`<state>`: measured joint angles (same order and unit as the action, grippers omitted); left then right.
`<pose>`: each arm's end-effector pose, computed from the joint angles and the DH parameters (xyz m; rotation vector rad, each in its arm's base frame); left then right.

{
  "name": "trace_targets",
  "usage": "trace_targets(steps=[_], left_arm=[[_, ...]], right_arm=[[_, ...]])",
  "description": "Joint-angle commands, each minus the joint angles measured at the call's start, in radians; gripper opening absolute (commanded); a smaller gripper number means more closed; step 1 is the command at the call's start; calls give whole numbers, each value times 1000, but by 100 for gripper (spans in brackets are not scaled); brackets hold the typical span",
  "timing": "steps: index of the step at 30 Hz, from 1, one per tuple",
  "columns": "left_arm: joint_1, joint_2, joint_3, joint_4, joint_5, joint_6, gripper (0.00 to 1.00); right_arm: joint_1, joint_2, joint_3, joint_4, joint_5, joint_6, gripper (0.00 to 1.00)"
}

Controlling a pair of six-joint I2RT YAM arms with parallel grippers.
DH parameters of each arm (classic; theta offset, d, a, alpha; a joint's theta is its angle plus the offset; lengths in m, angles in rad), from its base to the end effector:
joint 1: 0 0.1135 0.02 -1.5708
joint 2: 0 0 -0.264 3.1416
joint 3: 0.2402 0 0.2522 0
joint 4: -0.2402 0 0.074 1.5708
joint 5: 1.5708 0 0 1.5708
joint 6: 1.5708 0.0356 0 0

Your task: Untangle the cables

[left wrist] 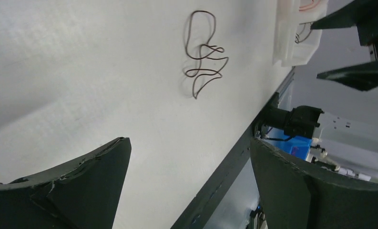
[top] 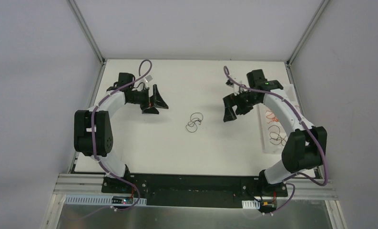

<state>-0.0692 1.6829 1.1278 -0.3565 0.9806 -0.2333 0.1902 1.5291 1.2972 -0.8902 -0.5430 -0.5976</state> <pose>0.3439 -0.0535 0.2236 0.2315 2.3414 -1.3406 0.2975 0.0760 0.2852 -1.1240 2.2840 0.5753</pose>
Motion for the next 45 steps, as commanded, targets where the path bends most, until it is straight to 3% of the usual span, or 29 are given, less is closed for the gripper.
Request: trace_targets(steps=[1, 7, 15, 21, 25, 28, 31, 32, 40, 45], left_arm=[[54, -66, -57, -87, -67, 68, 99], [88, -106, -103, -120, -251, 122, 99], [93, -130, -105, -174, -321, 186, 99], [94, -138, -116, -177, -339, 195, 99], [94, -132, -112, -179, -346, 196, 99], [94, -129, -104, -179, -348, 196, 99], [94, -123, -96, -181, -341, 193, 98], [93, -118, -92, -184, -340, 191, 98], [94, -116, -62, -214, -333, 195, 98], [92, -120, -46, -219, -289, 209, 99]], right_arm=[[172, 73, 26, 148, 63, -53, 99], [380, 249, 104, 275, 154, -82, 99], [471, 432, 156, 386, 236, -98, 99], [505, 508, 156, 441, 322, -118, 75], [510, 520, 160, 437, 332, -110, 47], [518, 502, 141, 439, 337, -131, 39], [526, 480, 118, 455, 337, -165, 4], [528, 477, 120, 454, 341, -167, 0], [499, 312, 95, 368, 297, -139, 0], [408, 169, 138, 117, 151, -182, 0]])
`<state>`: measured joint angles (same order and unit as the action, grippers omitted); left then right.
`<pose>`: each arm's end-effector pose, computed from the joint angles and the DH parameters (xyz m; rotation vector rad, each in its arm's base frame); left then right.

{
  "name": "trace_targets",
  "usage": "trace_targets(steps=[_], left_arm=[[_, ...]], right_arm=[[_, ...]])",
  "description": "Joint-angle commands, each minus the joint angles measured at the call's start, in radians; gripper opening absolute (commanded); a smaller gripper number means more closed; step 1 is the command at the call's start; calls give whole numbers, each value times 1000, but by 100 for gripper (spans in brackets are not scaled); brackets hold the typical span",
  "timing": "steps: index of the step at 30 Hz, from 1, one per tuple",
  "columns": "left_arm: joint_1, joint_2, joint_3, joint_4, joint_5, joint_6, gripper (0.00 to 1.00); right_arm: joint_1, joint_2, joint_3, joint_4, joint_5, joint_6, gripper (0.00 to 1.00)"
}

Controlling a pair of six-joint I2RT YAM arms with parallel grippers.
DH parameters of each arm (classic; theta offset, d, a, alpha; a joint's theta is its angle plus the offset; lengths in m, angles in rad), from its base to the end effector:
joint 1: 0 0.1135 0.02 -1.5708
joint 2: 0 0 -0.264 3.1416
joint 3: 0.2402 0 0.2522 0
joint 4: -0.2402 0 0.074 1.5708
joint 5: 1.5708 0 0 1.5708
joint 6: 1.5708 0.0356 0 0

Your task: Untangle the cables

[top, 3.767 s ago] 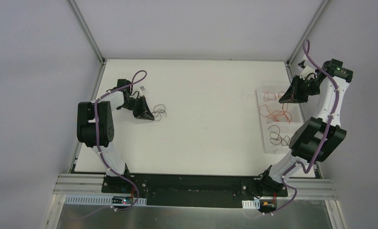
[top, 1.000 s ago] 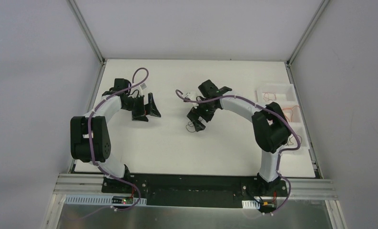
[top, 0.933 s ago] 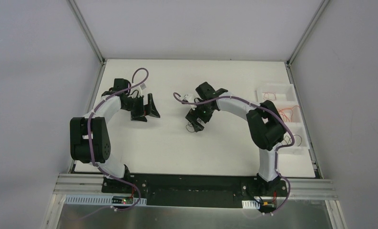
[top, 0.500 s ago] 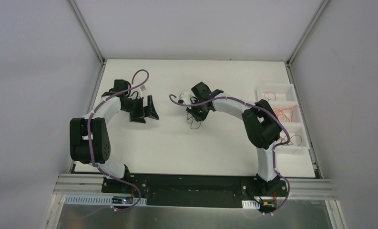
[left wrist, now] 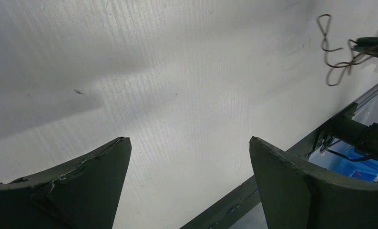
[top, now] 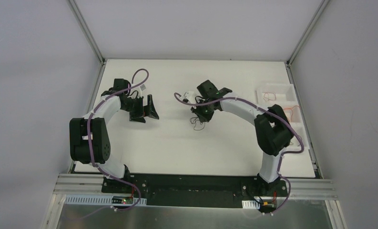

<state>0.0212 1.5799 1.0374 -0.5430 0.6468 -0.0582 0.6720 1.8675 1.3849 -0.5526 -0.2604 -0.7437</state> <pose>0.3113 -0.0149 0.2118 0.1099 2.5491 -0.8638 0.3052 0.2545 0.2122 -1.7487 1.9008 0.3124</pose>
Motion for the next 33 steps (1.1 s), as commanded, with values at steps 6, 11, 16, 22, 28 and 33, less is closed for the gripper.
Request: trace_targets(steps=[6, 11, 16, 22, 28, 33], left_arm=[[-17, -13, 82, -70, 51, 79, 99], [-61, 6, 107, -71, 76, 61, 99], [-102, 45, 126, -70, 114, -1, 99], [-119, 71, 130, -72, 133, -16, 99], [-115, 29, 111, -82, 100, 11, 99], [-102, 11, 78, -90, 84, 15, 99]], right_arm=[[-241, -313, 113, -687, -135, -230, 0], [-418, -532, -14, -829, 25, -309, 0], [-679, -661, -101, -892, 80, -392, 0], [-881, -596, -166, -849, 86, -416, 0], [-908, -499, -224, -717, 93, -361, 0], [-938, -424, -271, -589, 178, -331, 0]])
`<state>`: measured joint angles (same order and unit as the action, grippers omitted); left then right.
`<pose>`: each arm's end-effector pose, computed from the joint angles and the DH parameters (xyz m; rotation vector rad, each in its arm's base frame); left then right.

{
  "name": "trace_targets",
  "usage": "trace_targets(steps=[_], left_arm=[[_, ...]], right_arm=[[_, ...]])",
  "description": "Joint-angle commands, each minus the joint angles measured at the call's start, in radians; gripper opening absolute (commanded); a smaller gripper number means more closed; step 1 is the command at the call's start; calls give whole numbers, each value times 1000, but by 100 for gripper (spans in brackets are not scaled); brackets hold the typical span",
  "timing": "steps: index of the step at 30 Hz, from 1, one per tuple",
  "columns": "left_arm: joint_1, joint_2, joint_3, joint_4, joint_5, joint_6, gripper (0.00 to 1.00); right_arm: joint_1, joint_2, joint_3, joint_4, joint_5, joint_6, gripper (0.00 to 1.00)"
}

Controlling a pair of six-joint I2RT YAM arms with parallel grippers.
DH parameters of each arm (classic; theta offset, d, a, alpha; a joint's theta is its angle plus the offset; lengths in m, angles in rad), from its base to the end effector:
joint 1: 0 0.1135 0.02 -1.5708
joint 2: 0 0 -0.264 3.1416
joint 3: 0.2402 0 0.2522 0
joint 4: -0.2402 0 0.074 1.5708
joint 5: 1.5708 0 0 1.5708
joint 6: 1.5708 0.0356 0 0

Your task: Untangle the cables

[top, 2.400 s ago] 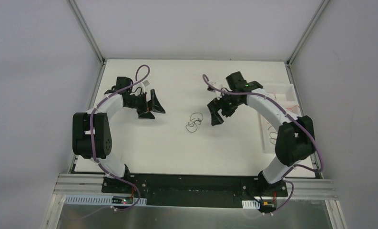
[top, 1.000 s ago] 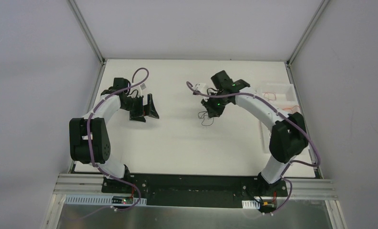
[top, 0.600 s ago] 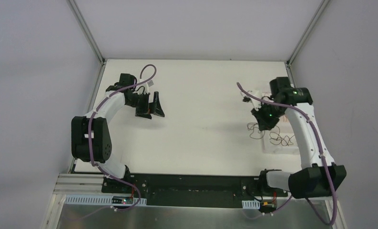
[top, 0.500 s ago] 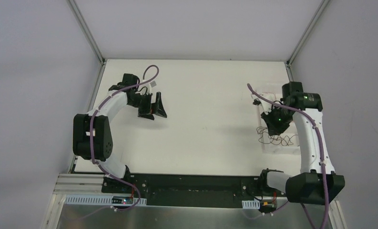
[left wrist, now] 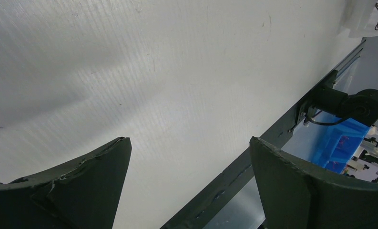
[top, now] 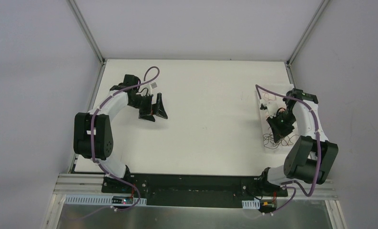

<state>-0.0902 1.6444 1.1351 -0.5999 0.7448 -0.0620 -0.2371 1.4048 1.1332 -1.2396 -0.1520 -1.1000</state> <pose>0.3236 -0.0535 0.2200 0.2705 2.5510 -1.0407 0.2296 -0.0499 0.2570 -1.2600 2.7206 0.1237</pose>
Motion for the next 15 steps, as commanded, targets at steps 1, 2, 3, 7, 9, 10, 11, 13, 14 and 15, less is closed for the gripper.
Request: trace_targets(steps=[1, 2, 3, 7, 9, 10, 11, 13, 14, 15], left_arm=[[12, -53, -23, -36, -15, 19, 99], [14, -53, -26, -38, -14, 19, 99], [15, -52, -26, -40, -12, 19, 99], [18, -45, -21, -41, -16, 20, 99], [20, -40, -15, -41, -18, 21, 99], [19, -37, -11, -41, -17, 24, 99], [20, -33, -10, -42, -19, 24, 99], [20, -29, -6, -41, -20, 26, 99], [20, -30, -6, -42, -21, 29, 99], [21, -32, -4, -43, -25, 30, 99]], right_arm=[[-40, 54, -21, 117, 84, 33, 0], [-51, 68, -22, 131, 98, 39, 0], [-63, 77, -24, 142, 112, 41, 0], [-119, 84, -56, 219, 184, 18, 0], [-146, 87, -85, 292, 230, 13, 0], [-153, 95, -95, 317, 248, 12, 0], [-160, 103, -102, 341, 261, 16, 0], [-166, 119, -113, 380, 285, 31, 1], [-166, 124, -111, 387, 294, 38, 2], [-168, 127, -106, 383, 295, 50, 6]])
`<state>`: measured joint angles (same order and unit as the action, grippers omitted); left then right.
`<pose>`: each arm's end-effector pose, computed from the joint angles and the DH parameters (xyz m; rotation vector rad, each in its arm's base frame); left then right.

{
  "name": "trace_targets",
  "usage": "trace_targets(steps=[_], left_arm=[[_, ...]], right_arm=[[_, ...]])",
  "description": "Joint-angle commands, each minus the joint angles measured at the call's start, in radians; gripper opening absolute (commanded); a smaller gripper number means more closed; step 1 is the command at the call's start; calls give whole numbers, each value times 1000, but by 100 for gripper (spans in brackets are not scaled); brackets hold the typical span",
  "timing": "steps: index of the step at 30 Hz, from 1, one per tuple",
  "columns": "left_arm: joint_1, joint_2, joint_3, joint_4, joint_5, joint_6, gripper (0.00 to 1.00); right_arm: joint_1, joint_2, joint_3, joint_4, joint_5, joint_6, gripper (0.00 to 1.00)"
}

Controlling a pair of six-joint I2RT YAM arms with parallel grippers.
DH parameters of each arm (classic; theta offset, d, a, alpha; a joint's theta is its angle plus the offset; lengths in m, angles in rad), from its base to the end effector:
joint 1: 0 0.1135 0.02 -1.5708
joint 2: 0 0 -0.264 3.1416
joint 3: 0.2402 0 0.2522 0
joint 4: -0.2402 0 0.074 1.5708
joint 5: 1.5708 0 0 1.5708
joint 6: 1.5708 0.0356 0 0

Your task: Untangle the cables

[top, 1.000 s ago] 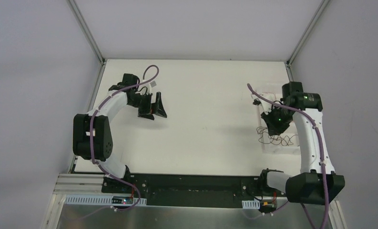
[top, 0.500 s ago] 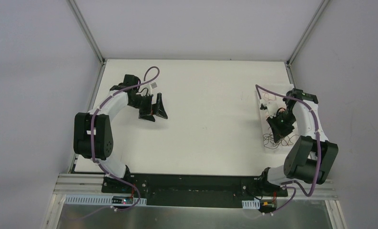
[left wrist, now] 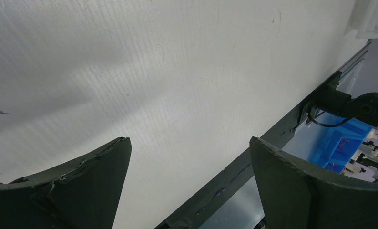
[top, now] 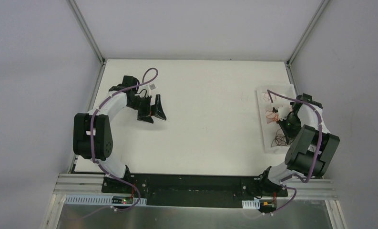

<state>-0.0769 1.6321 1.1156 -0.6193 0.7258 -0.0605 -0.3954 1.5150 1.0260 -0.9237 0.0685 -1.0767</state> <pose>0.3184 -0.0482 0.2169 0.2379 2.5812 -1.0177 0.2454 -0.1051 0.2068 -1.0148 2.8879 -0.2405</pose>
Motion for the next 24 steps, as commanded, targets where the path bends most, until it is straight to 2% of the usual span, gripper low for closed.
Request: trace_targets(steps=[1, 6, 13, 17, 20, 24], left_arm=[[8, -22, 15, -24, -11, 32, 99], [9, -48, 11, -25, -24, 40, 99], [8, -72, 9, -45, -45, 38, 99], [11, -99, 17, -55, -71, 34, 99], [27, -118, 32, -56, -73, 6, 99], [65, -118, 97, -102, -70, 1, 99]], right_arm=[[-11, 17, 14, 53, 66, 37, 12], [-11, -45, 84, -51, -17, 63, 53], [-11, -149, 179, -202, -128, 51, 73], [3, -183, 305, -313, -245, 89, 97], [57, -192, 386, -322, -321, 174, 99], [151, -166, 465, -238, -384, 314, 99]])
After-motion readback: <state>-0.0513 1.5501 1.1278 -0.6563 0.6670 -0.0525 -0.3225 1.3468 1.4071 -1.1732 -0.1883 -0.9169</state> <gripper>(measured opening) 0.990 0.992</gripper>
